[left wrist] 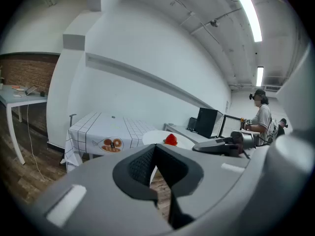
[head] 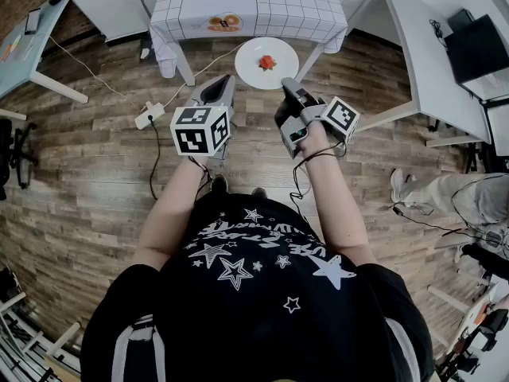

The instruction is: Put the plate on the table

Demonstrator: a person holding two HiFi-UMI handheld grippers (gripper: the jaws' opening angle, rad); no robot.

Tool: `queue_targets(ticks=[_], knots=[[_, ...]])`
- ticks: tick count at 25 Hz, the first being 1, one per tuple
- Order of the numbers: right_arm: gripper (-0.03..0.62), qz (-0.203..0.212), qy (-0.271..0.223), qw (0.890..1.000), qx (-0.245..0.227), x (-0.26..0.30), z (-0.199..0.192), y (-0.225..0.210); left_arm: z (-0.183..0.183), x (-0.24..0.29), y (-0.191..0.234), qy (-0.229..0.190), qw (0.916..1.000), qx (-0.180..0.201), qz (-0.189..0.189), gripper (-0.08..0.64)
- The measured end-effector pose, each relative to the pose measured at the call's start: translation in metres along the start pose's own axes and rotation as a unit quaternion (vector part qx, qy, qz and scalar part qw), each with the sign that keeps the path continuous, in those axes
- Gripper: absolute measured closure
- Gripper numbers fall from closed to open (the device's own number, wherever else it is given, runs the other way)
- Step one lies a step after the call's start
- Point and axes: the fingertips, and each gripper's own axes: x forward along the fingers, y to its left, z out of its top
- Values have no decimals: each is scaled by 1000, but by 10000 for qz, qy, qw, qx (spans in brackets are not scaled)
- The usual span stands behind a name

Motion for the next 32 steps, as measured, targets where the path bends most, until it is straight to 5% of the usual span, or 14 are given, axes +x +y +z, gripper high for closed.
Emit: queue_targets(ticks=[21, 32], knots=[[574, -126, -233, 9996, -97, 23, -8, -2, 4, 7, 30, 79, 9993, 254, -276, 552], [572, -131, -614, 9980, -63, 66, -18, 3, 16, 9, 87, 154, 9983, 248, -500, 551]])
